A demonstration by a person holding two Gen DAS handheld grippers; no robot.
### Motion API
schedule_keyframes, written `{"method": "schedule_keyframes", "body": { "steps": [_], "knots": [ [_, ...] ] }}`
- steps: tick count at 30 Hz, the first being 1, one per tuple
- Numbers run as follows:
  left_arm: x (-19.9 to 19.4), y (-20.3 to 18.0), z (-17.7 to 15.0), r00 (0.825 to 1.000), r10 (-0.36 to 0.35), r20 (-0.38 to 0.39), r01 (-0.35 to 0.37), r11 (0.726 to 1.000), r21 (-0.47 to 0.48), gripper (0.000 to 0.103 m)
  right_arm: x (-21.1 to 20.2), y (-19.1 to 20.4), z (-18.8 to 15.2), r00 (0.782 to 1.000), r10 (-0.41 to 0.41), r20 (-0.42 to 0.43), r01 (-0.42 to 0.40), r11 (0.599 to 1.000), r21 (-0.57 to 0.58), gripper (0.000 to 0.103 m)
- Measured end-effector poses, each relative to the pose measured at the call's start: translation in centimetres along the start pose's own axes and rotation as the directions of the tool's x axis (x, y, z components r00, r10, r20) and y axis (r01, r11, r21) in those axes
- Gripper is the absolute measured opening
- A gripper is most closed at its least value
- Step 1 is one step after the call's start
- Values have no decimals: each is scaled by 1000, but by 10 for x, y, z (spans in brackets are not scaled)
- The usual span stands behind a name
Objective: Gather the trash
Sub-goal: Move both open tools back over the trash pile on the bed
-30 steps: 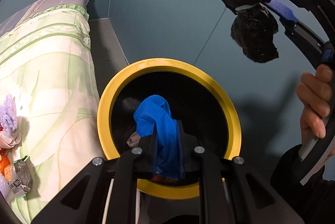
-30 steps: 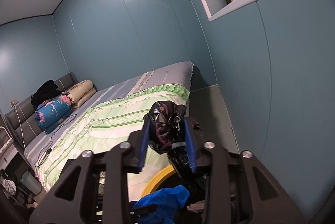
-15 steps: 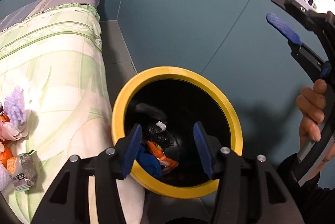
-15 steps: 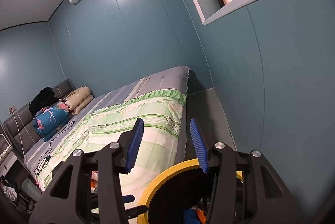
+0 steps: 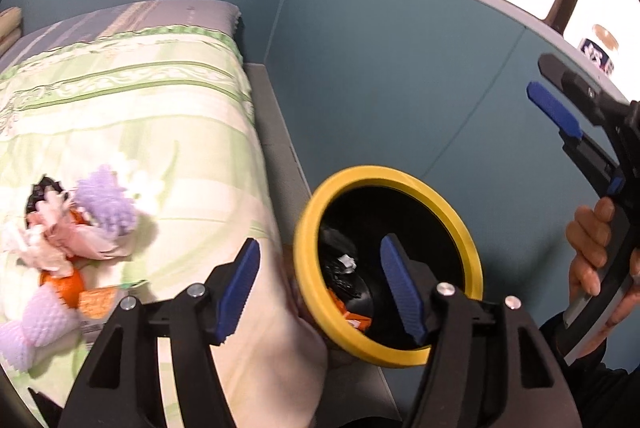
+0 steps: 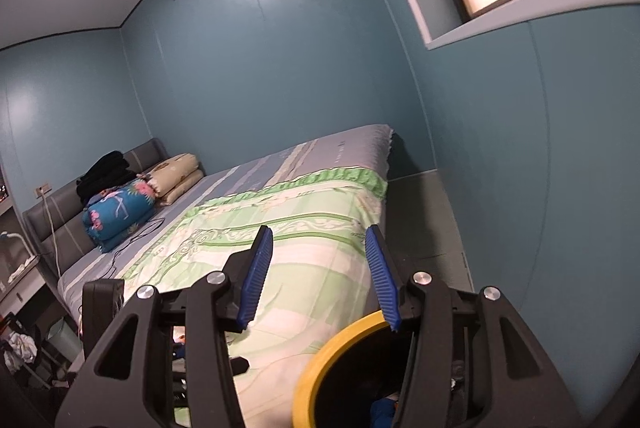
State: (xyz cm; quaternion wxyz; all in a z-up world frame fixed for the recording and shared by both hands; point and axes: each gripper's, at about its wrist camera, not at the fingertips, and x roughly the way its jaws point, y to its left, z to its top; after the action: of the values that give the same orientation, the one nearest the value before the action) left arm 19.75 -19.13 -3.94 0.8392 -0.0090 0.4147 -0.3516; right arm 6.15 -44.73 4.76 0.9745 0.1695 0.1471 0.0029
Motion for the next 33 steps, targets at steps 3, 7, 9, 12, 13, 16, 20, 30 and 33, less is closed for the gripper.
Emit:
{"method": "schedule_keyframes", "body": {
  "steps": [3, 7, 9, 12, 13, 16, 20, 30, 33],
  "knots": [
    [-17, 14, -2, 999, 37, 34, -37, 999, -7, 64, 7, 12, -1, 1000, 26, -12, -26, 1000, -15, 51],
    [-37, 34, -7, 993, 96, 70, -95, 995, -14, 68, 19, 30, -5, 998, 54, -39, -55, 998, -39, 51],
    [-47, 46, -12, 990, 119, 78, -117, 993, -29, 70, 27, 38, -8, 996, 70, -57, -73, 996, -48, 51],
    [-59, 66, -19, 984, 160, 84, -156, 986, -55, 72, 37, 55, -13, 992, 94, -86, -100, 993, -66, 54],
    [-62, 74, -22, 982, 170, 85, -164, 984, -67, 72, 40, 60, -15, 990, 101, -94, -108, 991, -73, 55],
    [-72, 93, -27, 973, 212, 95, -202, 974, -103, 78, 50, 78, -20, 985, 123, -121, -135, 986, -98, 55],
    [-85, 120, -40, 959, 259, 112, -242, 959, -146, 80, 68, 103, -29, 975, 148, -168, -169, 978, -123, 56],
    [-97, 175, -64, 930, 352, 104, -327, 924, -197, 84, 129, 157, -60, 940, 157, -303, -221, 957, -187, 56],
    [-101, 188, -70, 929, 356, 100, -329, 920, -214, 87, 153, 165, -72, 928, 137, -347, -218, 954, -207, 56]
  ]
}}
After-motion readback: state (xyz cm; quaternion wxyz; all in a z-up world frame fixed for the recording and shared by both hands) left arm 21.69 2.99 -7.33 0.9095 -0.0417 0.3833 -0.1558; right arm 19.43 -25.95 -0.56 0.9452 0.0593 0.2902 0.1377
